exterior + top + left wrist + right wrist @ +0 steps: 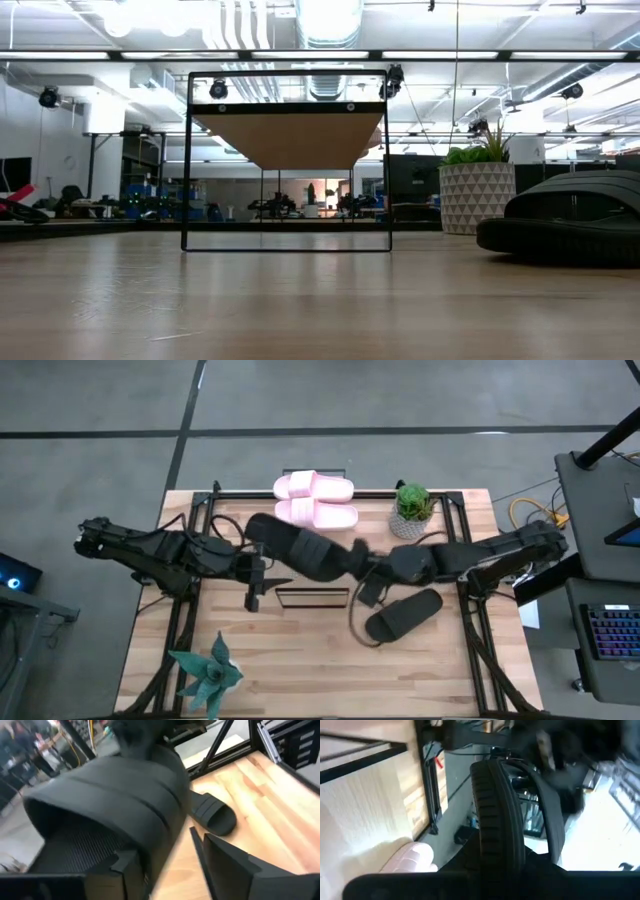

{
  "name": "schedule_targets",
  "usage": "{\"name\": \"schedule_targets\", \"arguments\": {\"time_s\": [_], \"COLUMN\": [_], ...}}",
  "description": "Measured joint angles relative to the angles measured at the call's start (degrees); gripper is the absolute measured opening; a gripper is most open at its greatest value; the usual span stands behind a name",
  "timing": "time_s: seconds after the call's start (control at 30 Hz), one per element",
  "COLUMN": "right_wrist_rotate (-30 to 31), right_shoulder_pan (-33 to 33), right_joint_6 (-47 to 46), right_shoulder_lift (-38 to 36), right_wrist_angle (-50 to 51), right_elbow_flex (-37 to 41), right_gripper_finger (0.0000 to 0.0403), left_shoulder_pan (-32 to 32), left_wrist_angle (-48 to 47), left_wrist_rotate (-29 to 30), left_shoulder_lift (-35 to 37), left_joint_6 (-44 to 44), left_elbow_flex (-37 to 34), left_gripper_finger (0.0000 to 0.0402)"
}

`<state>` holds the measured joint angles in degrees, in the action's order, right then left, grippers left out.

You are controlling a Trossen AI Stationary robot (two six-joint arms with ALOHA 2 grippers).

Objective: Pick and place slides into the shelf
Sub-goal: Put the left black slide on the shelf

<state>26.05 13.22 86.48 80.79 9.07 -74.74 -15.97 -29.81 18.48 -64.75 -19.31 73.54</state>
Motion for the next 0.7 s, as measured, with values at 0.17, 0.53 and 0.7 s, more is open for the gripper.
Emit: {"name": "schedule_targets", "arguments": {"time_s": [0.17, 0.53, 0.7], "right_wrist_rotate": [-8.4, -30.5, -37.7], "right_shoulder_pan": [-3.6, -13.1, -17.9], "right_joint_6": [-9.0, -13.5, -11.5], "right_shoulder_lift": [-5.3, -15.1, -18.4], "right_wrist_angle": [7.2, 7.3, -2.1], "right_elbow_flex": [0.9, 11.7, 19.7], "right_gripper_finger": [0.0031, 0.0030, 0.0030], "left_shoulder_pan": [-0.2, -0.8, -1.1], "left_wrist_angle": [0.1, 0.7, 0.8], "left_wrist_rotate": [0.0, 7.0, 10.6], "left_shoulder_lift": [2.3, 4.9, 4.1], "left_joint_6": [-4.5, -12.2, -14.2], "left_elbow_flex": [0.0, -3.3, -3.8], "left_gripper_finger": [0.0191, 0.0191, 0.0191]}}
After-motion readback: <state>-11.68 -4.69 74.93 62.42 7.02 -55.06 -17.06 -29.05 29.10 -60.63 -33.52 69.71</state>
